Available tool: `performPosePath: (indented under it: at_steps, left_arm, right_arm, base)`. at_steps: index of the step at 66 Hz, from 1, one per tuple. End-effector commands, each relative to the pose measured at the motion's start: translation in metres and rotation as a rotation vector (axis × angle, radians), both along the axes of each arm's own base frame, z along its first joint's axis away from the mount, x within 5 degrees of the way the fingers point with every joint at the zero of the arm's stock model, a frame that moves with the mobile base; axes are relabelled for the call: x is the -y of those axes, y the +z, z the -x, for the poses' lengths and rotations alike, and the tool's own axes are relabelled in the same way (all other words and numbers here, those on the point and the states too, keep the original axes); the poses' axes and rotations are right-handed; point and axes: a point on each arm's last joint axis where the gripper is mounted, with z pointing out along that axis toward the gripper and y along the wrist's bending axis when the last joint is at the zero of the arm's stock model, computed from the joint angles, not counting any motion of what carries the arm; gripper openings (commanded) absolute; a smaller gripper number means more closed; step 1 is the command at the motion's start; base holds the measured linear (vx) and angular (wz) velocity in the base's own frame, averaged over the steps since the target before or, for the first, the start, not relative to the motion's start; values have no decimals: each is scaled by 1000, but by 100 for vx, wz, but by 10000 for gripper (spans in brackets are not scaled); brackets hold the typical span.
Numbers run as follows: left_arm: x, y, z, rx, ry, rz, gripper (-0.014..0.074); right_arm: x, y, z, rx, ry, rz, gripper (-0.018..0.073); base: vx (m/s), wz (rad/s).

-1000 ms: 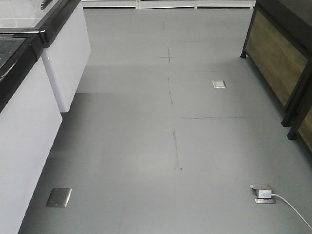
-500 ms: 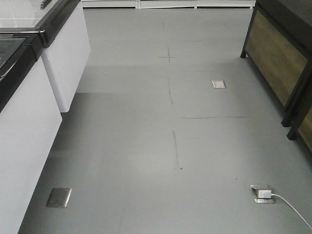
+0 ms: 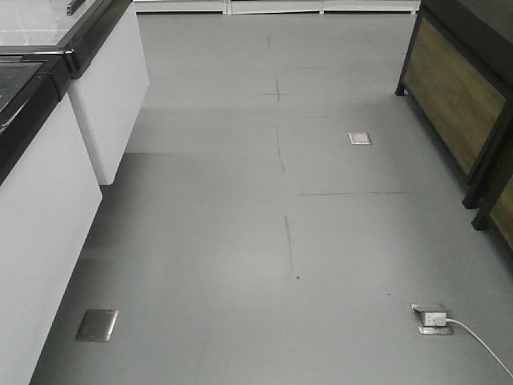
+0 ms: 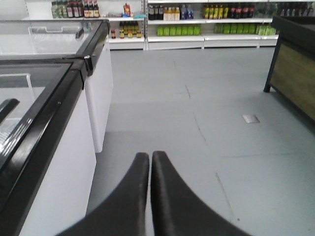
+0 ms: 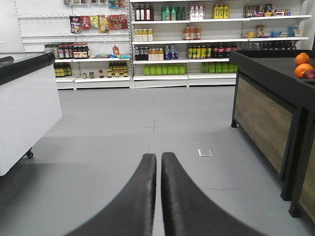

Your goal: Left arm holds basket, right arm returns cookies

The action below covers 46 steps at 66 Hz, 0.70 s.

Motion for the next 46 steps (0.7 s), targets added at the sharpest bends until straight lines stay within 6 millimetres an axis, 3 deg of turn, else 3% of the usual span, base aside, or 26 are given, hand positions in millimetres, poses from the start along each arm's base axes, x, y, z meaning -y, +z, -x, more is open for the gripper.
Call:
performPosePath:
  at_steps: [1,25,37,46]
  left_arm:
    - [1,12,-9,54,-7,5,-6]
    - [1,4,-17,-10,-11,-14,42]
    - [1,4,-17,-12,-13,-22,173]
    - [1,2,-17,-30,-12,-22,321]
  right_arm:
    - [0,2,0,68,-1,11,-11]
    - [0,2,0,68,-1,11,-11]
    - [0,2,0,68,-1,11,-11]
    - [0,2,0,68,-1,11,-11]
  base:
    - [0,0]
    - [0,0]
    - [0,0]
    - [0,0]
